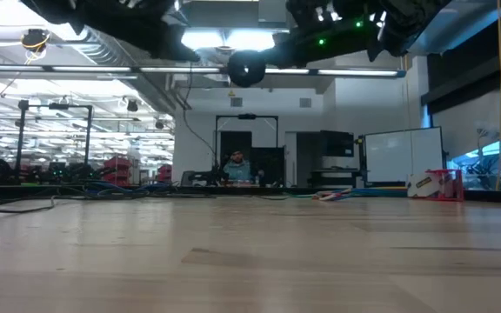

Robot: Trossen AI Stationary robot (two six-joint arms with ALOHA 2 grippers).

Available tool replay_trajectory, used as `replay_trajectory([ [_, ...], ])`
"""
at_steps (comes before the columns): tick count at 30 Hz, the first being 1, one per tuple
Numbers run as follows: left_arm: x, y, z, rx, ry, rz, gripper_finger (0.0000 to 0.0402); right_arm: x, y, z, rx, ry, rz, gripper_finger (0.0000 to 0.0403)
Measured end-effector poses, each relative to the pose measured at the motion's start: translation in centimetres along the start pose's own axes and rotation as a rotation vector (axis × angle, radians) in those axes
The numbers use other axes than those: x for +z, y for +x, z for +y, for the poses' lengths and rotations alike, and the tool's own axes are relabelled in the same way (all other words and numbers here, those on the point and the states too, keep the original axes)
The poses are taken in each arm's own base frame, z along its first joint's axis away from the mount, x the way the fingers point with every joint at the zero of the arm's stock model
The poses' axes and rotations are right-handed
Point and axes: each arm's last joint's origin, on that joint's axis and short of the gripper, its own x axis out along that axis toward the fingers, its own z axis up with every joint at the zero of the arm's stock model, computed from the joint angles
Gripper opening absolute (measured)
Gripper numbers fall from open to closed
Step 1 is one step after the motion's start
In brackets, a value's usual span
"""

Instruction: Coiling cords

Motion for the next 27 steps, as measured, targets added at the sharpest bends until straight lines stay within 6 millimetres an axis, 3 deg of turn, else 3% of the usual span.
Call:
replay_trajectory([
  [13,0.3,1.6,-1.6,-0.224,-0.207,-0.145,0.0006,-1.7,2.2,0.1,-0.004,0.025,0.030,0.0006],
  [19,-0.2,2.8,-3.6,-0.289,-0.229,-0.149,0.0007,-2.1,3.6,0.6,-0.003,0.060,0.063,0.0007],
  [27,-1.9,4.2,-6.0,-0.344,-0.215,-0.091,0.0007,-1.6,4.0,0.4,0.000,0.159,0.044,0.0005],
])
